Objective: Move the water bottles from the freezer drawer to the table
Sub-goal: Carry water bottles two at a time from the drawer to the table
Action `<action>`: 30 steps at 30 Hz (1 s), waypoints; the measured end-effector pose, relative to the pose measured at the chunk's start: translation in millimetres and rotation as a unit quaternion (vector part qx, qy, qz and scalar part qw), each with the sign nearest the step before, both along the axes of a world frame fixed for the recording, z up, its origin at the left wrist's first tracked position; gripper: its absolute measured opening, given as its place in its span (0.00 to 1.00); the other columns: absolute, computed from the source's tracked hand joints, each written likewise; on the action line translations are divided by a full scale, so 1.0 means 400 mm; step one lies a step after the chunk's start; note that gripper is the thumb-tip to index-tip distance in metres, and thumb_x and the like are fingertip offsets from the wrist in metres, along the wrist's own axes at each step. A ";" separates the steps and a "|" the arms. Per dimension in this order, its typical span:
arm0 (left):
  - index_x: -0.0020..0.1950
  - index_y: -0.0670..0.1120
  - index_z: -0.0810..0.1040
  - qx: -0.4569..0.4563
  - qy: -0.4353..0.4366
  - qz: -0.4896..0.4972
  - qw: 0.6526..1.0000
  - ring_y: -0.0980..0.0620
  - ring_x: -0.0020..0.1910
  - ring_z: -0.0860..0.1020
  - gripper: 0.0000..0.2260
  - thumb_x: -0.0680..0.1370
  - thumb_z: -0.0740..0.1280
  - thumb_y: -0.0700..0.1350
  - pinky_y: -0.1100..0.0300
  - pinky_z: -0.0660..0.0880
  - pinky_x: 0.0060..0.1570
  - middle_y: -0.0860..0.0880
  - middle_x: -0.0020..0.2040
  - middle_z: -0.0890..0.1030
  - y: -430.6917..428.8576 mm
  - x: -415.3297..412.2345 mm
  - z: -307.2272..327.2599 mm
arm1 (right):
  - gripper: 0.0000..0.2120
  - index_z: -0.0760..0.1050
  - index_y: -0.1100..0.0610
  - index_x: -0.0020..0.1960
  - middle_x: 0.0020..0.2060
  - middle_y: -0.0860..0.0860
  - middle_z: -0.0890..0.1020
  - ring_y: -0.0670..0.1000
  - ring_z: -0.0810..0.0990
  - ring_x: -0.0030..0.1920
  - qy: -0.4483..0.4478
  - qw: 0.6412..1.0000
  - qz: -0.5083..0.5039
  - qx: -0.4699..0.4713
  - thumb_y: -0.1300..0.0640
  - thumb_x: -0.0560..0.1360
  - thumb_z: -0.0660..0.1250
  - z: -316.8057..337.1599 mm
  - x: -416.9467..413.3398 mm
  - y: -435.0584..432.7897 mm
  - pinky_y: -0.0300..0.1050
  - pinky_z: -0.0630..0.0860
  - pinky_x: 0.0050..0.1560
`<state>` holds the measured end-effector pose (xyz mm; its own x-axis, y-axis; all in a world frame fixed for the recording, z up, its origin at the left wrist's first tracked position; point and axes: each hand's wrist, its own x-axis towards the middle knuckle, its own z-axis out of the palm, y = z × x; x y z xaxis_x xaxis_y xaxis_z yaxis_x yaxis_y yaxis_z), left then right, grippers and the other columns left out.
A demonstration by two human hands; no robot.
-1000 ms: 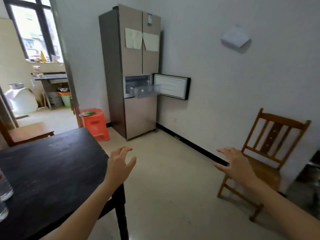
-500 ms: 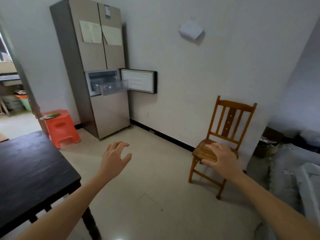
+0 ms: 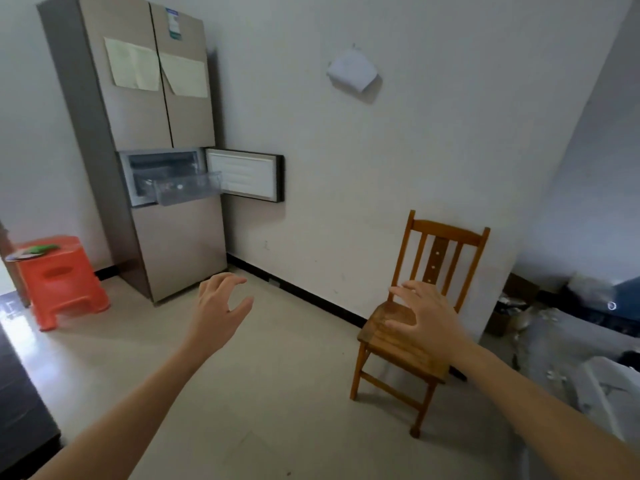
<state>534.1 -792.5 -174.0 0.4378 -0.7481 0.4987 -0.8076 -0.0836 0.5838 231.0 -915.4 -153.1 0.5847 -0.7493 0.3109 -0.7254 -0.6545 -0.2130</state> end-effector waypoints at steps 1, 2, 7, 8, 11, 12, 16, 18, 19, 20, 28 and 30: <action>0.58 0.38 0.76 -0.005 0.004 0.000 1.000 0.41 0.61 0.69 0.23 0.69 0.61 0.50 0.57 0.61 0.57 0.40 0.59 0.75 -0.020 0.005 -0.001 | 0.27 0.62 0.49 0.71 0.71 0.50 0.63 0.50 0.58 0.71 0.002 1.000 0.001 -0.005 0.43 0.74 0.63 0.005 0.003 -0.016 0.50 0.57 0.71; 0.59 0.39 0.76 -0.005 0.007 0.001 1.000 0.41 0.61 0.69 0.21 0.70 0.62 0.50 0.57 0.61 0.57 0.41 0.59 0.75 -0.050 0.008 -0.001 | 0.27 0.61 0.49 0.71 0.71 0.49 0.63 0.50 0.58 0.72 0.009 1.000 -0.006 -0.002 0.43 0.74 0.63 0.017 0.010 -0.039 0.51 0.57 0.72; 0.61 0.41 0.75 -0.001 0.006 -0.013 1.000 0.42 0.63 0.68 0.15 0.74 0.68 0.41 0.53 0.63 0.61 0.42 0.61 0.74 -0.285 0.021 -0.005 | 0.27 0.61 0.47 0.70 0.71 0.48 0.63 0.49 0.58 0.72 0.001 1.000 -0.023 0.015 0.42 0.74 0.62 0.018 0.019 -0.232 0.51 0.57 0.72; 0.60 0.40 0.75 0.004 0.007 -0.017 1.000 0.42 0.63 0.68 0.16 0.74 0.68 0.42 0.53 0.63 0.62 0.42 0.61 0.74 -0.338 0.017 -0.001 | 0.27 0.62 0.47 0.70 0.70 0.47 0.63 0.48 0.59 0.71 -0.005 0.999 -0.029 0.017 0.42 0.74 0.62 0.014 0.016 -0.282 0.50 0.57 0.72; 0.59 0.40 0.76 0.020 0.018 -0.028 0.999 0.43 0.62 0.69 0.21 0.70 0.63 0.50 0.57 0.61 0.61 0.42 0.60 0.75 -0.461 -0.002 -0.006 | 0.26 0.62 0.47 0.69 0.69 0.45 0.64 0.47 0.60 0.70 -0.022 0.998 -0.040 0.041 0.42 0.74 0.62 -0.012 0.000 -0.401 0.45 0.56 0.70; 0.59 0.40 0.76 0.022 0.019 -0.032 0.999 0.43 0.62 0.69 0.22 0.69 0.61 0.50 0.59 0.61 0.60 0.42 0.60 0.75 -0.496 -0.010 -0.009 | 0.26 0.62 0.47 0.69 0.69 0.45 0.64 0.46 0.60 0.70 -0.025 0.998 -0.041 0.047 0.42 0.74 0.62 -0.021 -0.004 -0.437 0.45 0.56 0.70; 0.60 0.39 0.75 0.017 0.004 -0.023 1.000 0.43 0.62 0.69 0.15 0.74 0.68 0.41 0.61 0.60 0.58 0.41 0.60 0.74 -0.677 -0.031 -0.023 | 0.26 0.61 0.47 0.70 0.70 0.47 0.63 0.48 0.59 0.71 -0.027 0.997 -0.040 0.068 0.42 0.74 0.62 -0.043 -0.019 -0.623 0.51 0.57 0.72; 0.60 0.39 0.75 0.000 -0.001 -0.015 1.000 0.43 0.62 0.68 0.15 0.74 0.67 0.39 0.59 0.61 0.59 0.42 0.60 0.74 -0.755 -0.043 -0.019 | 0.27 0.61 0.48 0.70 0.70 0.48 0.63 0.49 0.59 0.71 -0.020 0.998 -0.025 0.052 0.42 0.74 0.62 -0.041 -0.018 -0.713 0.50 0.56 0.71; 0.60 0.39 0.75 -0.013 0.001 -0.009 1.000 0.43 0.62 0.68 0.15 0.75 0.67 0.39 0.57 0.62 0.60 0.42 0.60 0.74 -0.806 -0.052 -0.022 | 0.28 0.61 0.49 0.71 0.70 0.48 0.64 0.49 0.59 0.71 -0.018 0.999 -0.015 0.043 0.42 0.74 0.62 -0.039 -0.021 -0.773 0.48 0.57 0.71; 0.60 0.40 0.75 -0.017 0.006 0.002 1.000 0.43 0.63 0.68 0.14 0.75 0.67 0.39 0.56 0.62 0.60 0.42 0.60 0.74 -0.841 -0.061 -0.018 | 0.28 0.61 0.49 0.71 0.70 0.49 0.64 0.49 0.59 0.70 -0.015 0.999 -0.004 0.036 0.42 0.74 0.62 -0.034 -0.021 -0.821 0.47 0.57 0.70; 0.57 0.39 0.77 -0.012 0.029 0.107 0.994 0.41 0.59 0.72 0.19 0.71 0.65 0.48 0.55 0.64 0.58 0.41 0.57 0.77 -1.005 -0.042 0.034 | 0.32 0.63 0.51 0.70 0.68 0.51 0.67 0.51 0.62 0.68 -0.002 0.992 0.109 0.059 0.37 0.72 0.61 -0.008 0.106 -1.143 0.46 0.60 0.68; 0.57 0.39 0.77 0.000 0.035 0.143 0.989 0.41 0.58 0.72 0.21 0.71 0.64 0.51 0.52 0.66 0.60 0.40 0.56 0.77 -1.014 -0.014 0.018 | 0.37 0.64 0.51 0.70 0.66 0.52 0.68 0.52 0.64 0.67 0.005 0.985 0.146 0.087 0.31 0.67 0.56 -0.040 0.169 -1.182 0.46 0.62 0.66</action>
